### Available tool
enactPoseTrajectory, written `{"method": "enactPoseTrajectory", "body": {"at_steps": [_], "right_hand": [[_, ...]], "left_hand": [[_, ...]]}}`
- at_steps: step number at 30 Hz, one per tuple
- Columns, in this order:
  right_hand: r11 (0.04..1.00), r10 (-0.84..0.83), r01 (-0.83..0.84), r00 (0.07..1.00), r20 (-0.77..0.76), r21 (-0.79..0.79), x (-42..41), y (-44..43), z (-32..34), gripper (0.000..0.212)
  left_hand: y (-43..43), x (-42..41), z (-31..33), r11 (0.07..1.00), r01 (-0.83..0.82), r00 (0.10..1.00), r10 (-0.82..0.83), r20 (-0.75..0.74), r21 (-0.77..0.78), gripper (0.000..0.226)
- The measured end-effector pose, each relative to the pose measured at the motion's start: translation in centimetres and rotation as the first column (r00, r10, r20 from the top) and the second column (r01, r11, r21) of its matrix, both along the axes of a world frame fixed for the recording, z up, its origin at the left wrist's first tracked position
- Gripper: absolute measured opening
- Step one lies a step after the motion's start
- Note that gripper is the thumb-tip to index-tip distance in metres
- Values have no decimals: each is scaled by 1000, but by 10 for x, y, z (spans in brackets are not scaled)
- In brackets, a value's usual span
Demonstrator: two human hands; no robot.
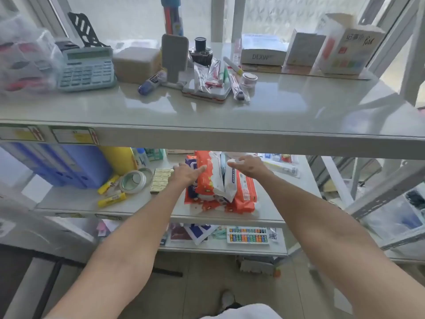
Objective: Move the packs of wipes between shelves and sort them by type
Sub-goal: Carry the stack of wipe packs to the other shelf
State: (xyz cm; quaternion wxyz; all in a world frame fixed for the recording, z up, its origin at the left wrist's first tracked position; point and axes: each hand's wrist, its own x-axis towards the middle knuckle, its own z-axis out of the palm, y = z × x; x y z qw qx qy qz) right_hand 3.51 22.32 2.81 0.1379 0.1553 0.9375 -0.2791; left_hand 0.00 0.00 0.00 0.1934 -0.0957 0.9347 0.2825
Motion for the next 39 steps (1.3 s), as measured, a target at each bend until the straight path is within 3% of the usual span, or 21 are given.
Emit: {"method": "enactPoseTrajectory", "body": {"at_steps": [2,4,6,9,11,15,20,24,27,33,37,39], "right_hand": [[990,-109,109,994,9,-94,-2,8,-8,60],[950,-246,257,966,79,-180,3,20,-24,61],[868,-347,400,913,216,-293,9,27,-43,81],[698,-397,531,845,358,-480,7,35,-67,116],[652,-386,536,843,374,-536,4,38,-73,112],[559,-297,498,867,400,-664,3,39,-74,71],[520,-119,442,885,450,-731,-10,27,-90,103],[554,-94,423,887,452,-717,-25,23,-97,140],[567,-94,417,890,447,-710,-34,26,-106,150],[500,-86,424,892,444,-755,-34,33,-109,130],[407,-50,427,893,447,-808,-25,36,-112,77],[394,-40,422,895,444,-816,-21,37,-117,64]], "left_hand": [[1,-2,-4,993,-88,994,82,79,79,117],[0,-1,-11,970,-159,978,128,166,185,109],[3,1,-24,920,-224,957,144,254,323,103],[1,-7,-50,823,-276,938,118,326,496,130],[-2,-15,-63,774,-303,933,123,338,556,129],[-4,-11,-59,636,-338,906,20,423,694,75],[-17,-17,-61,555,-388,873,-34,486,736,49],[-29,-25,-66,549,-398,863,-49,503,735,63],[-30,-28,-74,528,-390,870,-56,489,755,68],[-20,-30,-83,481,-361,869,-138,475,799,74],[-13,-26,-81,480,-335,873,-166,459,811,92],[-11,-24,-82,472,-326,877,-172,448,819,102]]}}
